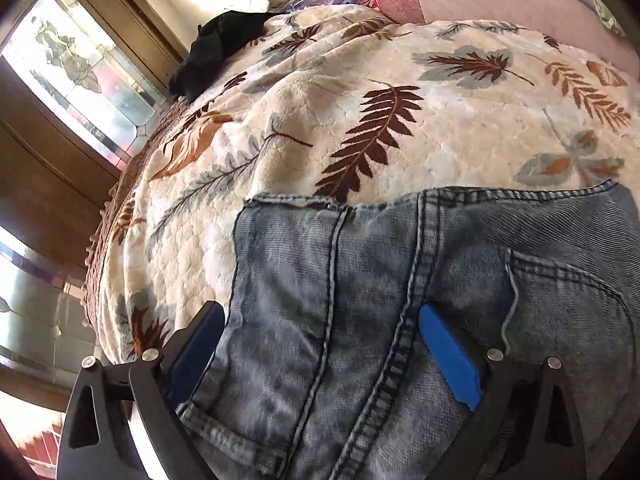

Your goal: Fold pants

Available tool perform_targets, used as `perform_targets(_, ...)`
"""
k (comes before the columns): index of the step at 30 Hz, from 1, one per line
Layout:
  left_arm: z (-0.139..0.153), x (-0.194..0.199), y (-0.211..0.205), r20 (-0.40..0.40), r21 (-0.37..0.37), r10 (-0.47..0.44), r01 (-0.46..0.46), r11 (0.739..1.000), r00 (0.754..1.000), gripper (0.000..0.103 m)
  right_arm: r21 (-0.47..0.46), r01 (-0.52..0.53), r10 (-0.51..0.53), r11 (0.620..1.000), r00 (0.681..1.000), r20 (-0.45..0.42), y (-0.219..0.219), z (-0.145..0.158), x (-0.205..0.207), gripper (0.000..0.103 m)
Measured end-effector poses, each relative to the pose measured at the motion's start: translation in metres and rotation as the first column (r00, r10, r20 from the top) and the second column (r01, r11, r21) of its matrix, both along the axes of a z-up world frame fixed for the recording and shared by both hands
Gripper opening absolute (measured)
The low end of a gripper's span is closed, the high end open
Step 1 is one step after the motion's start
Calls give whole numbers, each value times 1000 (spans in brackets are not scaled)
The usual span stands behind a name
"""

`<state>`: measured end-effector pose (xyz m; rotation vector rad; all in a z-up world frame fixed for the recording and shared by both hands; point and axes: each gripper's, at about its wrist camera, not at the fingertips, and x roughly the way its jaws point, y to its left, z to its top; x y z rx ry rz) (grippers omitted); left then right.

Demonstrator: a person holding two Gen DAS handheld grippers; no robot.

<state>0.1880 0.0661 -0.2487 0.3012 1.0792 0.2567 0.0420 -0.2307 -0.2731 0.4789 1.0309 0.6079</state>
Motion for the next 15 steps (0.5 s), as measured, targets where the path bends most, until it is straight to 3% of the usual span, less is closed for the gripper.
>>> perform_targets(3,21,-29,-13,56,-43,-58,61,997,997,98,41,85,-86,996,995,45,-32,10,-8,6)
perform_targets(4,27,-38,-19,72,-56,-82,86,995,994,98,52,120,-123,991,991,54,-45,13,-11,12)
perform_targets(6,41,-58,-35,108,-75,-128,137,988,986,98,57,204,-208,977,975,76,-68,18,-18,35)
perform_targets(7,48,-66,-44,120,-92,-154,165,982,981,98,68,252,-257,965,963,81,-80,21,-23,56)
perform_targets(8,54,-74,-53,130,-113,-180,195,974,975,98,81,296,-302,952,949,90,-90,25,-27,63)
perform_targets(11,70,-98,-87,164,-144,-259,283,948,952,98,113,399,-411,910,902,130,-120,38,-43,63)
perform_targets(15,92,-130,-129,222,-142,-370,406,903,902,98,150,499,-520,853,835,180,-155,57,-70,63)
